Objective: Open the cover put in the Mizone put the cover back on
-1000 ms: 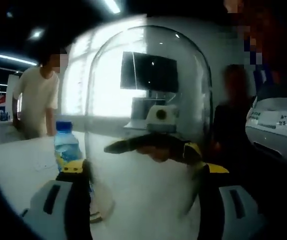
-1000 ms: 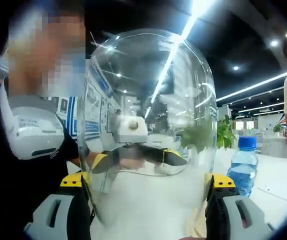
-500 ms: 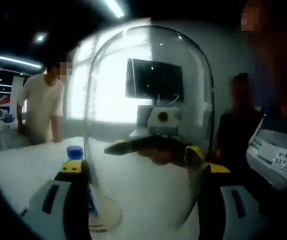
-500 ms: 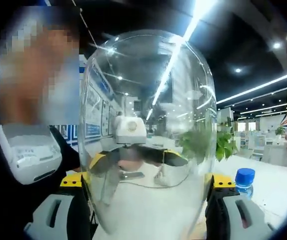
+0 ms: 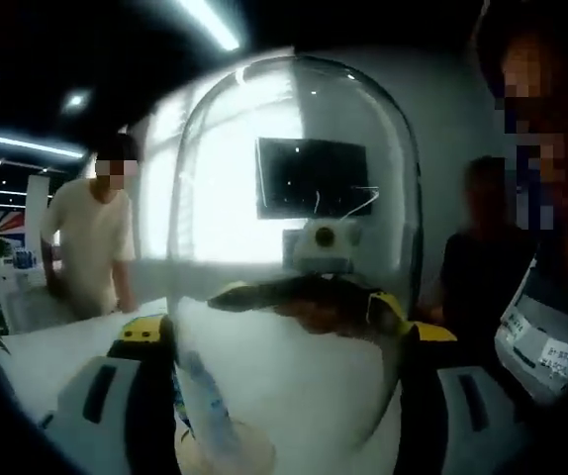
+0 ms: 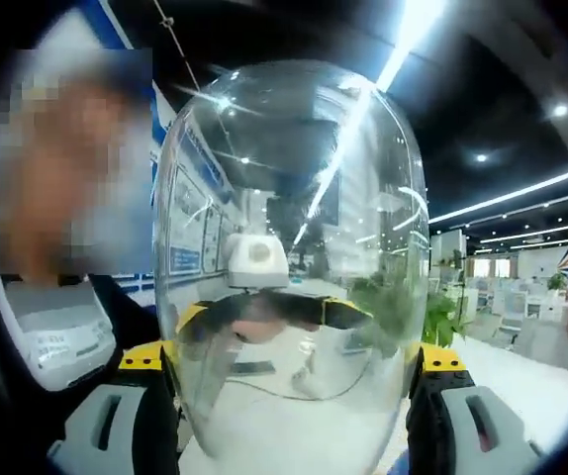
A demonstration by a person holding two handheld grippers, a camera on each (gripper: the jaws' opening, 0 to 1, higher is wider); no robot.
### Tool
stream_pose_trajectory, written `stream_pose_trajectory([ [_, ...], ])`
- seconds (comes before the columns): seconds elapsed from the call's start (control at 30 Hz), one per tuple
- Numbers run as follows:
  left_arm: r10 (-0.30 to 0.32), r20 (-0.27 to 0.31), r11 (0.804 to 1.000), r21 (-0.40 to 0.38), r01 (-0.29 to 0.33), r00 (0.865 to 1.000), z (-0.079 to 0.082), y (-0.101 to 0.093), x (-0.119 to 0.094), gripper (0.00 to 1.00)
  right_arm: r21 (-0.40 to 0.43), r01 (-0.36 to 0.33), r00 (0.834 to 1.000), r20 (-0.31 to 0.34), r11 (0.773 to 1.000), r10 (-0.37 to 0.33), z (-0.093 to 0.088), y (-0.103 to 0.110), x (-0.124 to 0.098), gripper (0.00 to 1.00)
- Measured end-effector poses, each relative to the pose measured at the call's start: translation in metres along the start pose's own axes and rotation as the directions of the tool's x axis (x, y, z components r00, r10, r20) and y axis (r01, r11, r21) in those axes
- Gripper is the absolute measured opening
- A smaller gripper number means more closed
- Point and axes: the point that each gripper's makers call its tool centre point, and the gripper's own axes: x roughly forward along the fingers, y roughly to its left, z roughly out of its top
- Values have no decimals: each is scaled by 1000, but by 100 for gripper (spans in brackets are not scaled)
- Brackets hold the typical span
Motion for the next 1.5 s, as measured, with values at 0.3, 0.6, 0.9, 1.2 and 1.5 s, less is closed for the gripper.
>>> stream_pose_trajectory([
  [0.3, -17, 19, 999, 34, 16, 1000, 20, 18, 11, 81, -37, 16, 1000, 11, 999, -16, 21, -20, -1, 90],
  [0.6, -37, 69, 999, 32, 34, 997, 24, 41, 24, 81, -41, 36, 999, 2, 999, -36, 25, -46, -3, 90],
  [0.9, -54, 86, 998, 21, 53, 995, 17, 67, 38, 81, -40, 56, 998, -11, 998, -57, 16, -73, -7, 90],
  [1.2, -61, 76, 998, -1, 61, 995, -1, 84, 47, 81, -22, 69, 997, -24, 997, -69, -1, -92, -10, 90],
  [1.5, -67, 80, 998, -16, 68, 995, -16, 99, 52, 81, -7, 78, 997, -25, 997, -78, -15, -108, -11, 90],
])
